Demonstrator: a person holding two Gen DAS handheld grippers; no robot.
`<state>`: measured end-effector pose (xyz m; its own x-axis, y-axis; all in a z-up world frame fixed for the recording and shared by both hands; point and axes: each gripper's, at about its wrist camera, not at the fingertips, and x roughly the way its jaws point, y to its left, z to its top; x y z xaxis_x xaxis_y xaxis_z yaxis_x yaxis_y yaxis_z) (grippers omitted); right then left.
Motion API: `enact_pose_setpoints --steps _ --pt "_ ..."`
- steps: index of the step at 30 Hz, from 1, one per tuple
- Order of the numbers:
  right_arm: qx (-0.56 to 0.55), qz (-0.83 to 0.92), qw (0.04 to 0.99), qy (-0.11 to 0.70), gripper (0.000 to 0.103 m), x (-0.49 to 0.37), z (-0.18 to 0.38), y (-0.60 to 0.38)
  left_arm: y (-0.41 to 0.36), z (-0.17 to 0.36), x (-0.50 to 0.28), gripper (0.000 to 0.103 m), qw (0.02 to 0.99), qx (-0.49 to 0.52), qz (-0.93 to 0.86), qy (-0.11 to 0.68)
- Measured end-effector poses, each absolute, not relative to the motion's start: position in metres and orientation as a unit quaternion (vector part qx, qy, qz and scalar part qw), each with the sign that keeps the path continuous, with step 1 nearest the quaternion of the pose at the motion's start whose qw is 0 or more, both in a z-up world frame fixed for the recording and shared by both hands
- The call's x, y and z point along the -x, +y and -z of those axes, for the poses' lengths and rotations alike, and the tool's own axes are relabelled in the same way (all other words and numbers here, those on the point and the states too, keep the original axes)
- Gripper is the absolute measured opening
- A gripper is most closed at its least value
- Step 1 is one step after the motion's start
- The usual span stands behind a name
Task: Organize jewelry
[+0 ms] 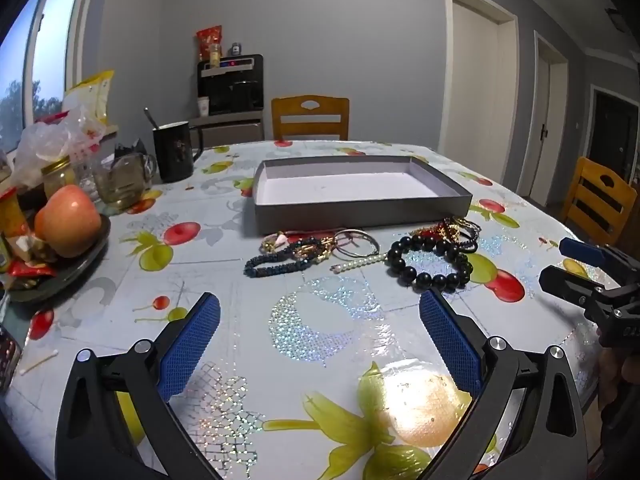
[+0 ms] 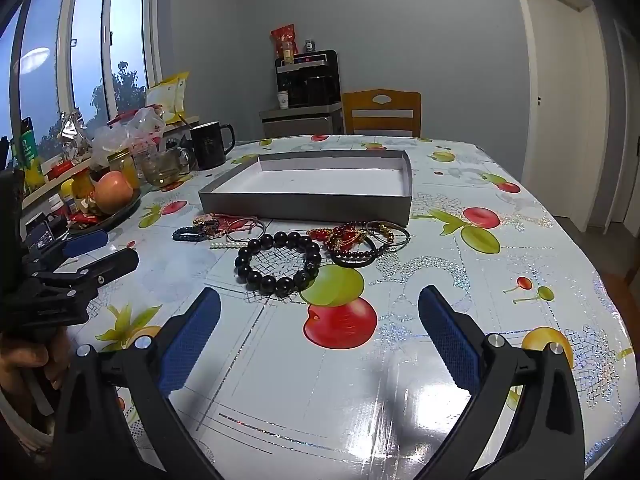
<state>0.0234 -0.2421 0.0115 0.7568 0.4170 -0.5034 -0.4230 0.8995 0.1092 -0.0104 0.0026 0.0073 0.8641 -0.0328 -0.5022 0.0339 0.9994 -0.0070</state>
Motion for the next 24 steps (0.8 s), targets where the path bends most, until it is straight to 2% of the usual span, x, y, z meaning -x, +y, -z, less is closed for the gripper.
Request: enact_pose_setpoints --steps 24 --pt "0.005 -0.225 0.937 0.266 0.098 -0.0240 -0.0133 -0.2433 0.0032 -0.0073 0.0109 0.099 0.966 0.000 0.017 0.259"
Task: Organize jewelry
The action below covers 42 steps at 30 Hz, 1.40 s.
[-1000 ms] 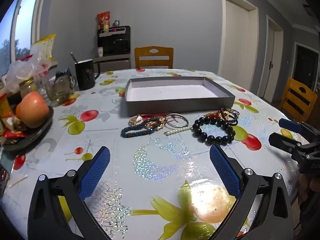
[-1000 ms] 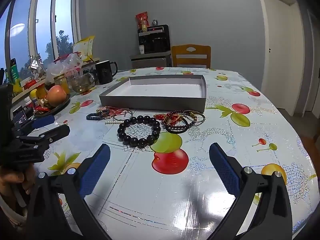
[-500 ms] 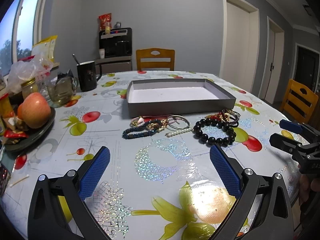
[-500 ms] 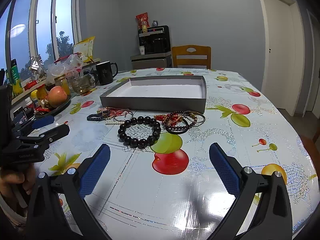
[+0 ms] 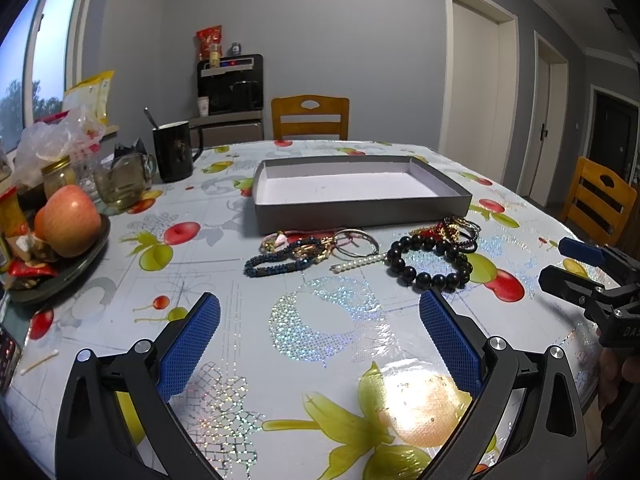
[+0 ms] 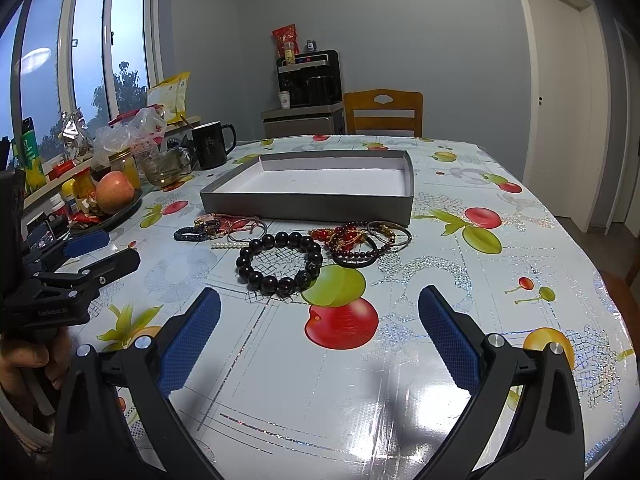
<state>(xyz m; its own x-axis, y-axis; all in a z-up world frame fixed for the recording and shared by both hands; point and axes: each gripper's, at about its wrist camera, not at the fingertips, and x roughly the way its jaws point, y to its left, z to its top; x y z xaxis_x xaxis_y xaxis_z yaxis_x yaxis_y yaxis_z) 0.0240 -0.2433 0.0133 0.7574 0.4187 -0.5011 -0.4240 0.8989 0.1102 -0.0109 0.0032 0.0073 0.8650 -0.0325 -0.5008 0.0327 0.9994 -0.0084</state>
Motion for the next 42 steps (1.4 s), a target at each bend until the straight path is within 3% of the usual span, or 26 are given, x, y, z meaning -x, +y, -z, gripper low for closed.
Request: enact_pose_setpoints --steps 42 --pt "0.002 -0.226 0.938 0.264 0.098 -0.0228 -0.0129 -0.2427 0.0043 -0.0054 0.0121 0.099 0.966 -0.001 0.011 0.258"
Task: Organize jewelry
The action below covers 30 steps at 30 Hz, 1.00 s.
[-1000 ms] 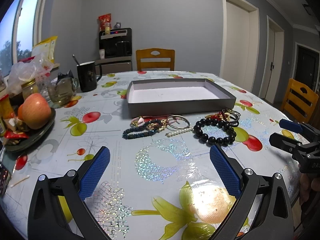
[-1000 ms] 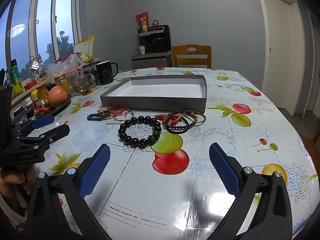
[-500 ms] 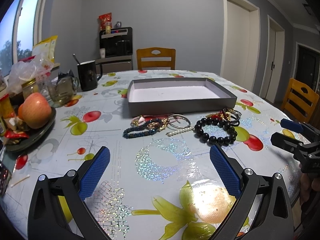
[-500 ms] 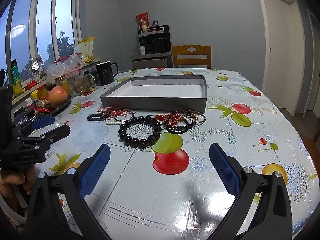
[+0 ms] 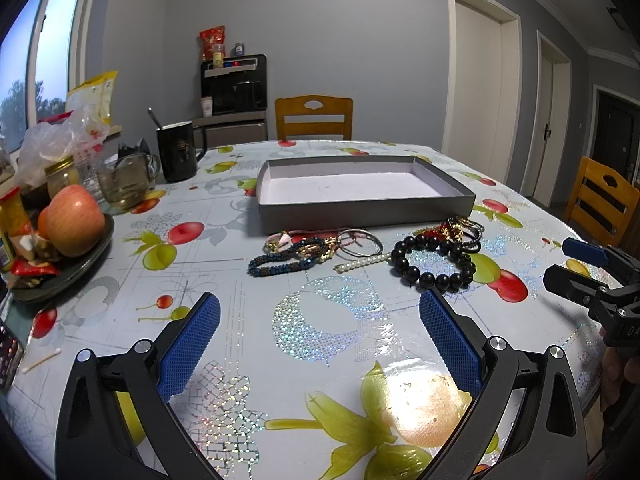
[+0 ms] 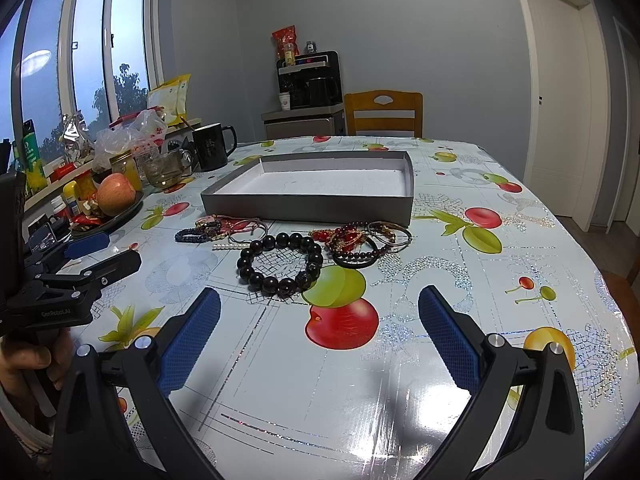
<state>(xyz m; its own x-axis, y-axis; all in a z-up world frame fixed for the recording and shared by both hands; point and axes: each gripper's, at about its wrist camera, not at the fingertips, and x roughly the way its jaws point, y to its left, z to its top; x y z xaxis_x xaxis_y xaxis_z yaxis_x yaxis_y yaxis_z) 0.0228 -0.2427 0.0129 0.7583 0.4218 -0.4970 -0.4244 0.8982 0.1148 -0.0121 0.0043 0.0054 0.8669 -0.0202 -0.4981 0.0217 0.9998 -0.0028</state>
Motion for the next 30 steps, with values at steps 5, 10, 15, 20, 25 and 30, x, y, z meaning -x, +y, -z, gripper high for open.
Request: enact_pose_setpoints --steps 5,10,15,20,25,30 --pt "0.002 -0.226 0.938 0.264 0.098 -0.0229 -0.0129 -0.2426 0.0046 -0.0053 0.0123 0.099 0.966 -0.002 0.011 0.258" --pt "0.002 -0.226 0.938 0.264 0.098 -0.0229 -0.0127 -0.2427 0.0041 -0.0054 0.0119 0.099 0.966 -0.002 0.011 0.258" --pt "0.002 -0.226 0.938 0.264 0.098 -0.0229 -0.0126 -0.2426 0.0041 -0.0054 0.0119 0.099 0.966 -0.002 0.011 0.258" --pt "0.002 -0.226 0.938 0.265 0.098 -0.0228 -0.0126 -0.2425 0.0044 -0.0052 0.0124 0.099 0.966 -0.002 0.011 0.258" --pt "0.004 -0.227 0.936 0.268 0.098 -0.0232 -0.0116 -0.2418 0.0064 -0.0049 0.0129 0.099 0.965 -0.002 0.012 0.261" --pt "0.007 -0.226 0.933 0.278 0.098 -0.0250 -0.0088 -0.2396 0.0096 -0.0030 0.0094 0.099 0.961 0.002 0.014 0.277"
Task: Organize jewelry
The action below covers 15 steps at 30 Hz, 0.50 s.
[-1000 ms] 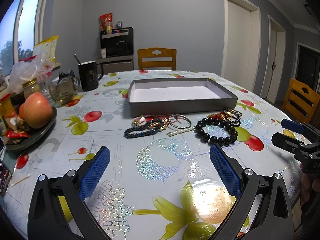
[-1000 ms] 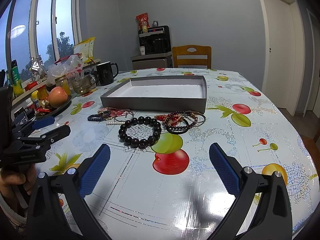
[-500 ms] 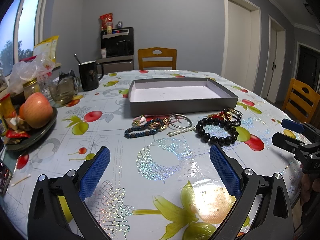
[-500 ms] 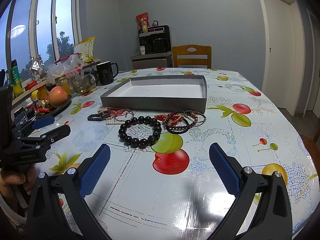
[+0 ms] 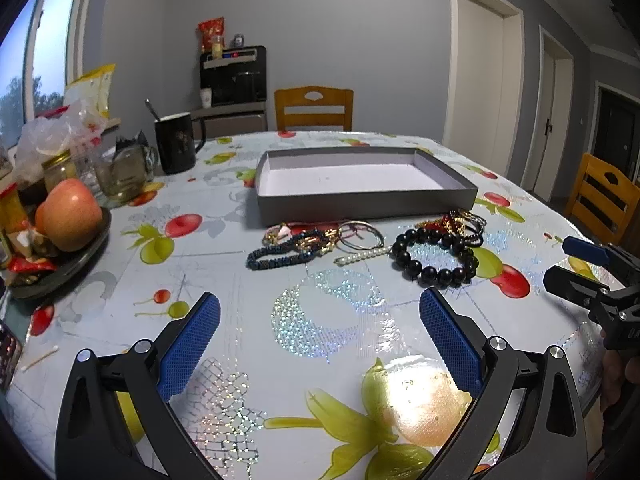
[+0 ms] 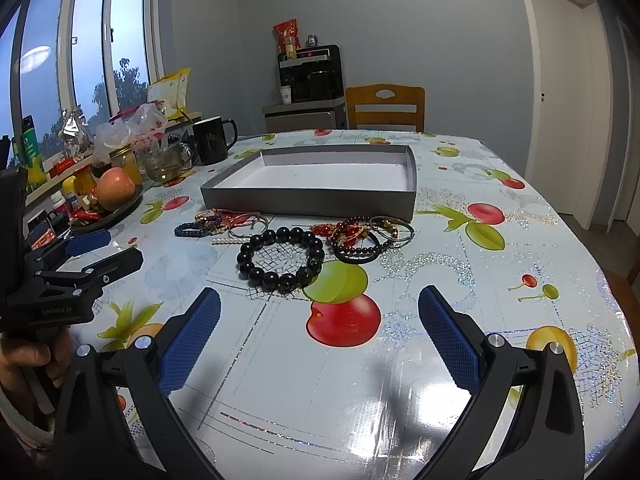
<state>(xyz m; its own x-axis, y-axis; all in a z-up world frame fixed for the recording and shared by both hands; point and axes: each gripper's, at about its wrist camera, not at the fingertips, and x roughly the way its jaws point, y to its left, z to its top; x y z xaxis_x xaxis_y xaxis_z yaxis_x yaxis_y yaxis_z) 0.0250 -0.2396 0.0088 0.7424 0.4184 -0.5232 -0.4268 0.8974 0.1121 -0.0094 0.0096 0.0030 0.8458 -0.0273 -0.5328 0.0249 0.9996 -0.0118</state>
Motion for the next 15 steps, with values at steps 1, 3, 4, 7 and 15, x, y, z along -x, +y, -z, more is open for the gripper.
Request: enact_pose_setpoints --steps 1,3,4,7,15 --pt "0.008 -0.226 0.933 0.281 0.098 -0.026 -0.008 -0.239 0.009 -0.003 0.007 0.099 0.960 0.003 0.013 0.281" --pt "0.010 -0.225 0.931 0.288 0.098 -0.028 -0.007 -0.238 0.010 -0.002 0.005 0.099 0.957 0.006 0.013 0.289" --pt "0.011 -0.225 0.930 0.291 0.098 -0.029 -0.007 -0.238 0.009 -0.001 0.003 0.099 0.956 0.007 0.013 0.294" --pt "0.014 -0.225 0.925 0.305 0.098 -0.033 -0.006 -0.236 0.009 0.001 -0.003 0.099 0.950 0.007 0.016 0.313" --pt "0.034 -0.240 0.913 0.329 0.098 -0.039 -0.011 -0.231 0.002 -0.004 -0.011 0.099 0.943 -0.011 0.026 0.331"
